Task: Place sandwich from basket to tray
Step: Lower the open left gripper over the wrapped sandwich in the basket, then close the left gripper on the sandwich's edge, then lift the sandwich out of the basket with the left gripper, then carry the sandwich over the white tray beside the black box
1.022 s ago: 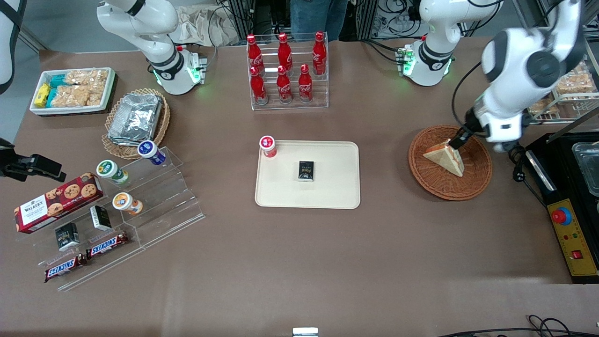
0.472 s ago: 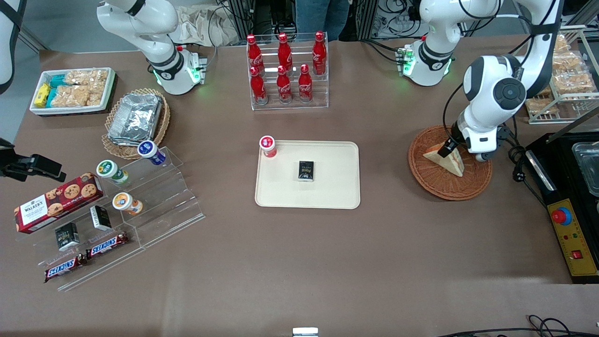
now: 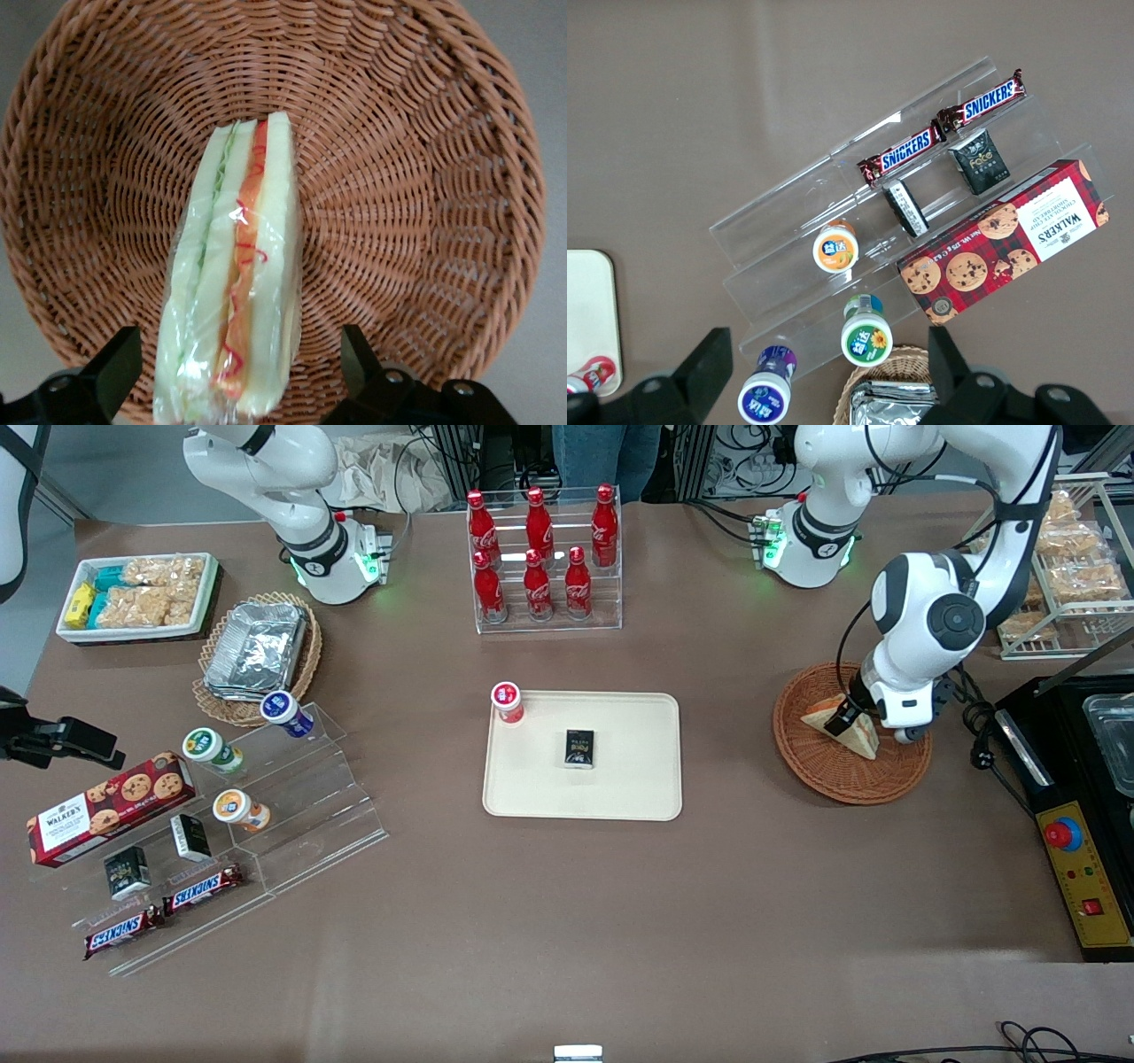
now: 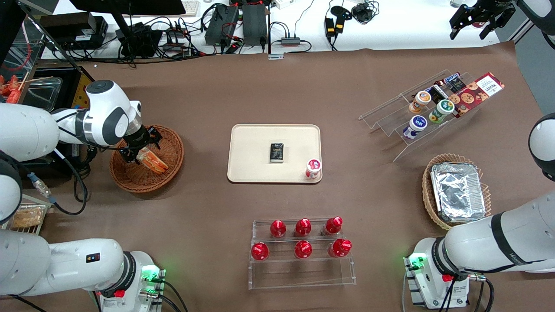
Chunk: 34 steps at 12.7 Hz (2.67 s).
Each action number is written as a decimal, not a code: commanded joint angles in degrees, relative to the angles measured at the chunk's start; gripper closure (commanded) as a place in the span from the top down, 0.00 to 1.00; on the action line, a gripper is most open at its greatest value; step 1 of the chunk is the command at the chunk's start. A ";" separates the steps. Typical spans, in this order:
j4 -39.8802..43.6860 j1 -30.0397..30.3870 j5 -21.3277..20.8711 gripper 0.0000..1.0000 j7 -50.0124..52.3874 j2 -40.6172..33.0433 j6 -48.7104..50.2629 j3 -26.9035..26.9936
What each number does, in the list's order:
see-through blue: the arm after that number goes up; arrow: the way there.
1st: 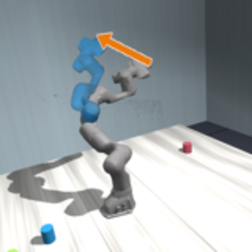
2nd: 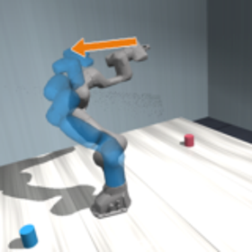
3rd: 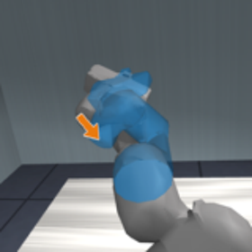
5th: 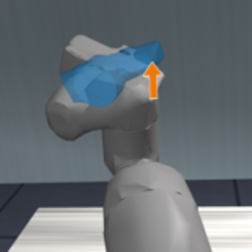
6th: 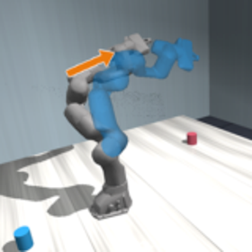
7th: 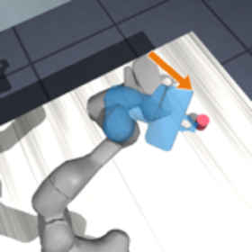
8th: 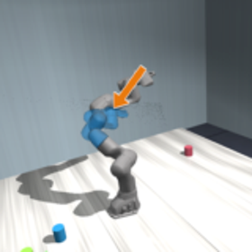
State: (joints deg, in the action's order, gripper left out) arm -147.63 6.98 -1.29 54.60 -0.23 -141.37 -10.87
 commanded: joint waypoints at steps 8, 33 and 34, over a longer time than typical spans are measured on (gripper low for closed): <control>0.58 0.49 -1.44 0.00 -1.93 -3.53 4.40 0.32; 22.99 -34.58 3.31 0.00 -25.60 15.77 7.44 -0.47; 23.26 -35.10 3.31 0.00 -25.33 16.74 6.73 -0.47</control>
State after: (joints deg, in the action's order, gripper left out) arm -126.28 -26.47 2.58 26.98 14.21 -133.81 -11.95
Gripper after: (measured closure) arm 0.797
